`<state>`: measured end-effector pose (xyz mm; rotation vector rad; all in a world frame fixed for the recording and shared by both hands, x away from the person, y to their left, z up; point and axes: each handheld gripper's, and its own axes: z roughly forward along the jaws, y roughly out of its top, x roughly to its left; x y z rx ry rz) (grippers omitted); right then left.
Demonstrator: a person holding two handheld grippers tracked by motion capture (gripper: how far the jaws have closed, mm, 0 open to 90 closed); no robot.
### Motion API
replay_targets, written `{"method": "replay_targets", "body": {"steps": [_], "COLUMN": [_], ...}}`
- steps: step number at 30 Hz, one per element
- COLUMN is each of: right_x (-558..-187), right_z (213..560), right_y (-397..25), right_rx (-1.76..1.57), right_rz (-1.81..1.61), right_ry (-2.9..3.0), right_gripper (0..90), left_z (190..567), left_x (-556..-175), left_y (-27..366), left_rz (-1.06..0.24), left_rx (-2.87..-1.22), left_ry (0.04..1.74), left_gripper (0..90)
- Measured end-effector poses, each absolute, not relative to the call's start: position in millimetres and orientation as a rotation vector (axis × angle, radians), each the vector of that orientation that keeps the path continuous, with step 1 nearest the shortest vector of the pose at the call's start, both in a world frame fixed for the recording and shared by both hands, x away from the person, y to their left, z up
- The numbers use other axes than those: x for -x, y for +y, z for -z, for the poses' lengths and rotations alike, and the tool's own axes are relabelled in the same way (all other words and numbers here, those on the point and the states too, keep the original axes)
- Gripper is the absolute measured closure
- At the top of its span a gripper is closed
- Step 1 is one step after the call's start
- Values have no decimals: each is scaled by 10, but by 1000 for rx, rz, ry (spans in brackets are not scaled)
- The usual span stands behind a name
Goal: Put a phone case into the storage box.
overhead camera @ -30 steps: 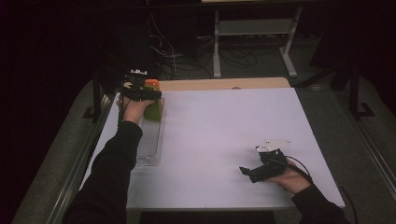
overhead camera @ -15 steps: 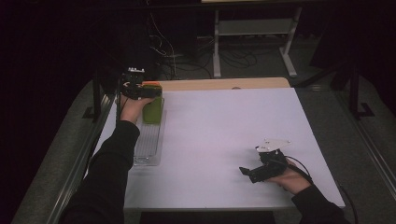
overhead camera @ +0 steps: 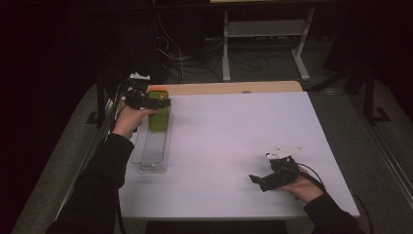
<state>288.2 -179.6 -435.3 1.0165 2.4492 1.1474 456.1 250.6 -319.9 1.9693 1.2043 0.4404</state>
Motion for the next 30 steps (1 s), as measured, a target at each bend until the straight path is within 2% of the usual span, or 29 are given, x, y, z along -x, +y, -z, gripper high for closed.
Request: {"method": "replay_targets", "body": {"steps": [12,30], "right_x": [-2887,-2879], "right_z": [4333,4295], "right_y": [-1816,-1839], "right_rx": [-1018,-1022], "right_rz": [-1172,-1190], "right_ry": [2440,2433], "right_gripper": [0,0], "left_z": [3201,3442], "left_x": [-4126,-3563], "left_y": [2499,2518], "left_rz": [-336,-269], "left_rx": [-1995,-1999], "left_ry": [1014,862], "left_gripper": [8,0]}}
